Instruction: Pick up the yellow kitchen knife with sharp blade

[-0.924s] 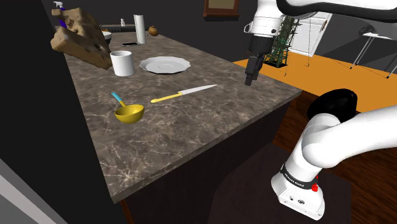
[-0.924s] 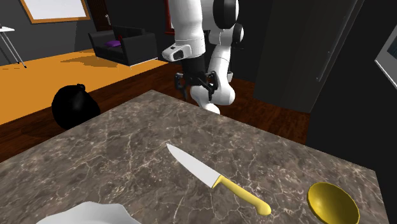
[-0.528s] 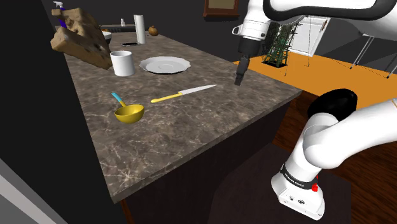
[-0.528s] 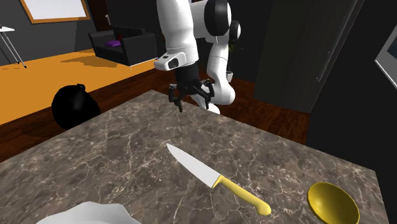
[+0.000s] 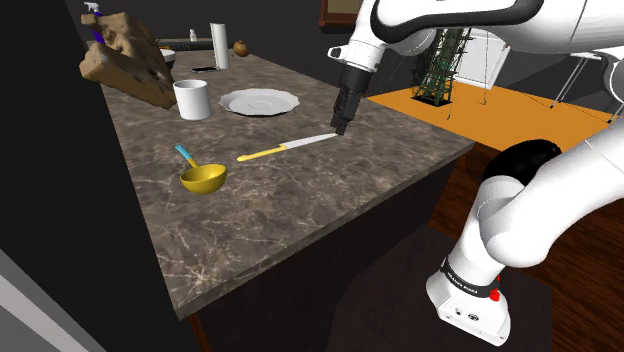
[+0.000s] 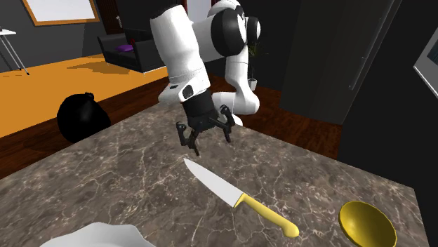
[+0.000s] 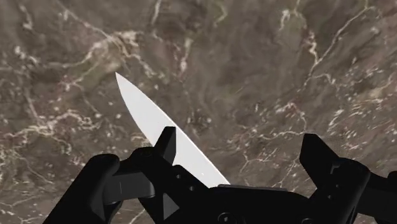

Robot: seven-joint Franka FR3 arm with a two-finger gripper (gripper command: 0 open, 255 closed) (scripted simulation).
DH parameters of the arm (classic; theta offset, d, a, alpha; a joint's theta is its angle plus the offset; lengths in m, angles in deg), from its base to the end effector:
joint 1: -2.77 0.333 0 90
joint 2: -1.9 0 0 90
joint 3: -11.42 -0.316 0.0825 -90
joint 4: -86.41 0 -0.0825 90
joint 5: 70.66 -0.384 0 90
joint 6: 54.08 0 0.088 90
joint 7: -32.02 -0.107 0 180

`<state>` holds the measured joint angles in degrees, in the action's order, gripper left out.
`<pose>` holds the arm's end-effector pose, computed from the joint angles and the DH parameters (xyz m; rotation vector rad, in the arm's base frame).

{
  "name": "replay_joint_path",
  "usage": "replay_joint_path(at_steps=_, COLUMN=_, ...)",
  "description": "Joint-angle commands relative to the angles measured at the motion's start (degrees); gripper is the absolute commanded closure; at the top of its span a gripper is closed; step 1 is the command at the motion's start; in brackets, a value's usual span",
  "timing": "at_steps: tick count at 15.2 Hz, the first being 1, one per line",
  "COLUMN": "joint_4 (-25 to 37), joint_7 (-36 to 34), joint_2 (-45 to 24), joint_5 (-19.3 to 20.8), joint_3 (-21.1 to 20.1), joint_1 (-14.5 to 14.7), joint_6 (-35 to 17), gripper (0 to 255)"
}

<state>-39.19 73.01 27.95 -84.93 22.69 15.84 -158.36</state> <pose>0.4259 0.0215 0.5715 -2.6656 -0.9885 -0.2523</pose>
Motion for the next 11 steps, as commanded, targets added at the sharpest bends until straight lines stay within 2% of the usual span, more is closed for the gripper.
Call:
replay_joint_path(at_steps=1, joint_4=2.17, joint_7=6.66, joint_2=-3.95, joint_5=-2.68, joint_3=1.48, joint_1=2.26, joint_6=-2.36, gripper=0)
replay_joint_path(at_steps=5, joint_4=7.64, joint_7=18.99, joint_2=-11.06, joint_5=-8.67, joint_3=3.59, joint_1=6.11, joint_6=-4.08, gripper=0)
replay_joint_path(at_steps=9, joint_4=14.18, joint_7=30.79, joint_2=-17.92, joint_5=-15.0, joint_3=4.73, joint_1=9.13, joint_6=-3.57, gripper=0)
replay_joint_path(at_steps=11, joint_4=13.8, joint_7=31.65, joint_2=-18.25, joint_5=-15.42, joint_3=4.65, joint_1=9.16, joint_6=-4.14, gripper=0)
